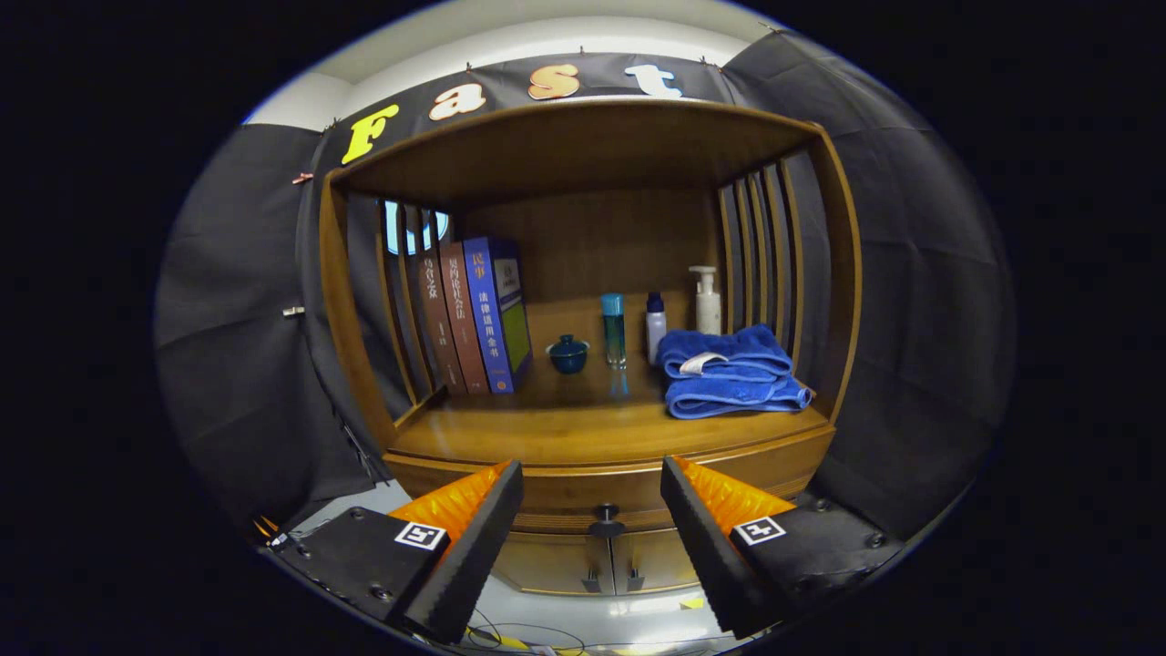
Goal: Pull open the drawer, take out the items inside it, and place them on the countertop above the cabinet.
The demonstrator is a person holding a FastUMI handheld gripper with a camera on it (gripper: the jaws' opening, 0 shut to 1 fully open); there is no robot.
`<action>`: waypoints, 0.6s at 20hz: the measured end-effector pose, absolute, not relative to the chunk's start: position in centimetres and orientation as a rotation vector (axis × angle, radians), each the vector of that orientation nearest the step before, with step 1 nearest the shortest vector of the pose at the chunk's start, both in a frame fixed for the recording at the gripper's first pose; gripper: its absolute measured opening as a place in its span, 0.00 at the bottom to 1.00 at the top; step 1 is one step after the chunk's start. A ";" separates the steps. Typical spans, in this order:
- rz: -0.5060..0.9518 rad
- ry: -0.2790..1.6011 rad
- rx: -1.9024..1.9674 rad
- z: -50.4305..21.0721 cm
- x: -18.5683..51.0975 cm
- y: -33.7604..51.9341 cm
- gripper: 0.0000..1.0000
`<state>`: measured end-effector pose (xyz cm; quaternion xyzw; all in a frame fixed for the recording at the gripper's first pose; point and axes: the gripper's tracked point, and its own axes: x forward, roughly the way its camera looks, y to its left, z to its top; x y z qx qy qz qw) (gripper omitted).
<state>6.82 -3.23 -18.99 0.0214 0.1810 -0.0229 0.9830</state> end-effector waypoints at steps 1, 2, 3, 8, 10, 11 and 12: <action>-0.047 0.376 0.039 -19.8 7.2 -3.3 0.99; -0.048 0.390 0.035 -20.9 7.6 -3.5 0.99; -0.048 0.407 0.031 -21.9 8.0 -3.5 0.99; -0.070 0.494 0.043 -26.6 10.3 -3.3 0.99; -0.079 0.524 0.050 -28.7 10.5 -3.5 0.99; -0.084 0.543 0.050 -29.8 10.8 -3.9 0.98; -0.096 0.562 0.049 -30.8 11.1 -4.2 0.99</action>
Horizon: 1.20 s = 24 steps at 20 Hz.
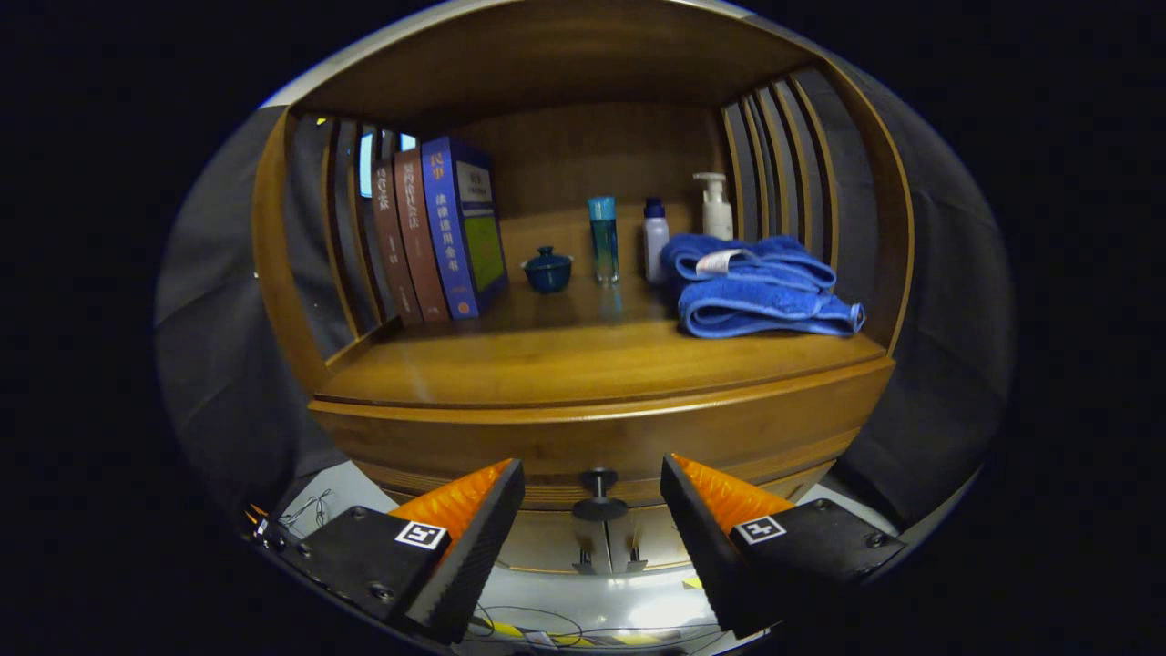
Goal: Pull open the drawer, take out the items inside it, and place them on the countertop above the cabinet.
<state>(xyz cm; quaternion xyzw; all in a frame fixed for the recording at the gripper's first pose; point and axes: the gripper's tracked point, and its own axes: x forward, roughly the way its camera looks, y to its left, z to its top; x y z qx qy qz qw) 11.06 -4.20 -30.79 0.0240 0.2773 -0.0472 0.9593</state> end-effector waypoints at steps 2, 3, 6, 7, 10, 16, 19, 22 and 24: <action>-0.117 0.581 0.040 -32.0 11.5 -4.8 0.99; -0.123 0.583 0.042 -32.4 11.7 -4.8 0.99; -0.128 0.607 0.054 -33.9 12.2 -4.9 0.94; -0.122 0.620 0.059 -34.3 12.2 -4.9 0.92; -0.133 0.637 0.064 -35.1 12.5 -5.1 0.66; -0.141 0.648 0.040 -35.2 12.5 -5.1 0.25; -0.141 0.658 0.031 -35.1 12.5 -5.0 0.25; -0.140 0.671 0.030 -35.0 11.5 -4.9 0.25; -0.137 0.676 0.025 -34.9 10.4 -4.9 0.25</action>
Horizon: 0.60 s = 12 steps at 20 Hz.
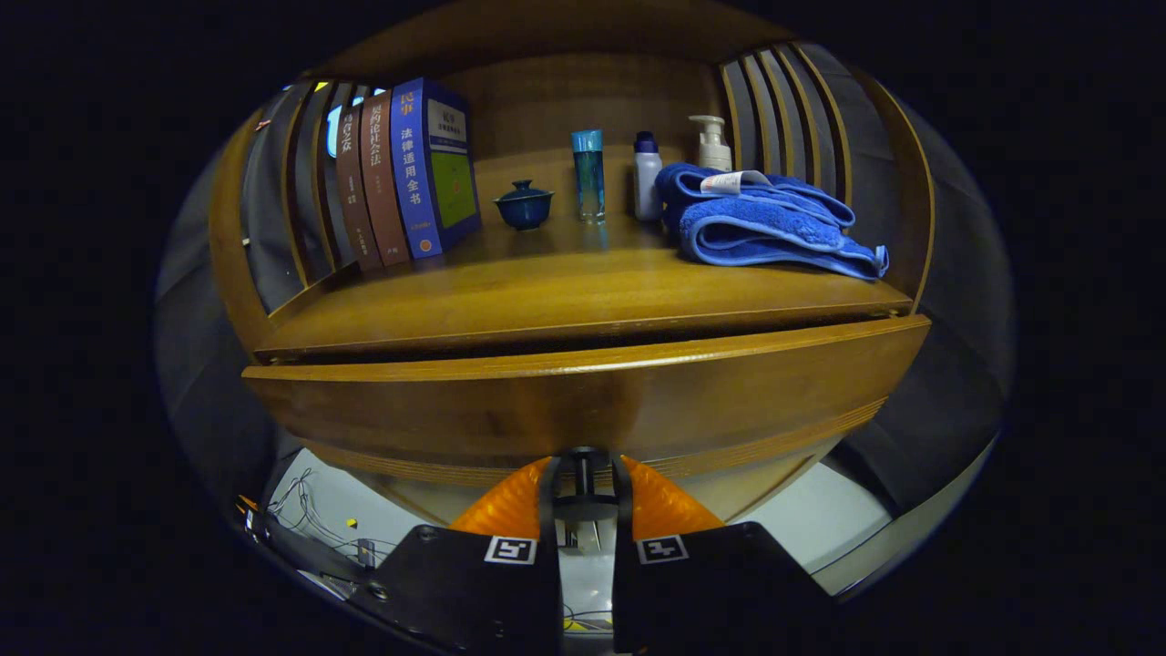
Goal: Pull open the drawer, take out the items inside it, and place them on the countertop above the cabinet.
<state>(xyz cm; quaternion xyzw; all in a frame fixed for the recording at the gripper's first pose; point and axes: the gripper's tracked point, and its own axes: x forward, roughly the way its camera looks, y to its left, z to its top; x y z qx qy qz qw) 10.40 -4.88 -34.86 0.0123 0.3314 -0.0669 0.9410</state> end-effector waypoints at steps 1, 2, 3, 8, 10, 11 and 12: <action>-0.135 0.679 0.023 -34.8 9.8 -4.8 0.25; -0.134 0.684 0.026 -34.7 9.1 -4.8 0.25; -0.132 0.688 0.030 -34.6 8.5 -4.7 0.25; -0.124 0.711 0.023 -34.1 4.8 -4.4 0.25; -0.120 0.723 0.032 -33.9 3.2 -4.2 0.25; -0.117 0.729 0.040 -33.7 2.5 -4.2 0.25; -0.114 0.731 0.042 -33.6 1.8 -4.1 0.25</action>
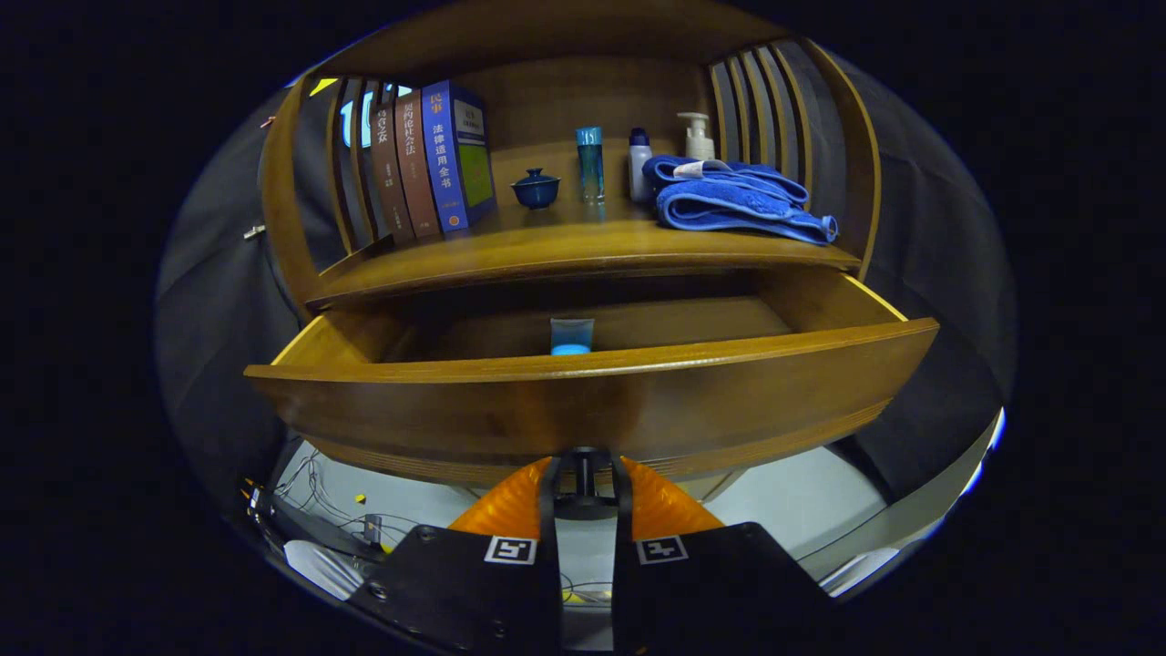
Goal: Pull open the drawer, take out the items inside it, and place them on the countertop above the cabinet.
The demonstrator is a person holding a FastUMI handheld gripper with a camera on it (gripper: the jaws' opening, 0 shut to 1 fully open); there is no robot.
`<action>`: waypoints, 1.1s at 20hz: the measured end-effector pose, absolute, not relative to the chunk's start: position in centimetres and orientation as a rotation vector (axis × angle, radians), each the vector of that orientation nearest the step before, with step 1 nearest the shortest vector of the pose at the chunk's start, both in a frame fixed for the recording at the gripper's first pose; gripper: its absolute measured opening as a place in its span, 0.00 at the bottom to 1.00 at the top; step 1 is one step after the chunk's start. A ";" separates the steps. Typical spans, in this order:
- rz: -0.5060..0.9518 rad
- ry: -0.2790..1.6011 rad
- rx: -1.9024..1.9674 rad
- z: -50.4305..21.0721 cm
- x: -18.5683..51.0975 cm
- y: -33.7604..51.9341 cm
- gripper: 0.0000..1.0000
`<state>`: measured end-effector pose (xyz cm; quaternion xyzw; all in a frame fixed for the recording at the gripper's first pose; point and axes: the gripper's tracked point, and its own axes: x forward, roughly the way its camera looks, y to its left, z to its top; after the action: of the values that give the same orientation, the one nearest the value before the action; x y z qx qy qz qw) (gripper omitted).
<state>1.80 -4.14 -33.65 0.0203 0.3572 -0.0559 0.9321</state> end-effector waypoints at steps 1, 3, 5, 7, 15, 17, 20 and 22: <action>-0.114 0.731 0.037 -33.5 1.2 -4.1 0.25; -0.115 0.733 0.035 -33.3 -0.2 -4.1 0.25; -0.120 0.736 0.042 -33.3 -1.2 -4.2 0.25; -0.121 0.743 0.044 -33.3 -2.4 -4.1 0.25; -0.114 0.800 0.081 -33.7 -6.8 -3.2 0.25; -0.114 0.802 0.081 -33.7 -6.9 -3.3 0.25; -0.114 0.802 0.078 -33.7 -7.2 -3.3 0.25; -0.116 0.821 0.093 -33.7 -7.6 -3.0 0.32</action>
<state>-7.55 -2.98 -33.69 0.0450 0.3989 -0.0564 0.9142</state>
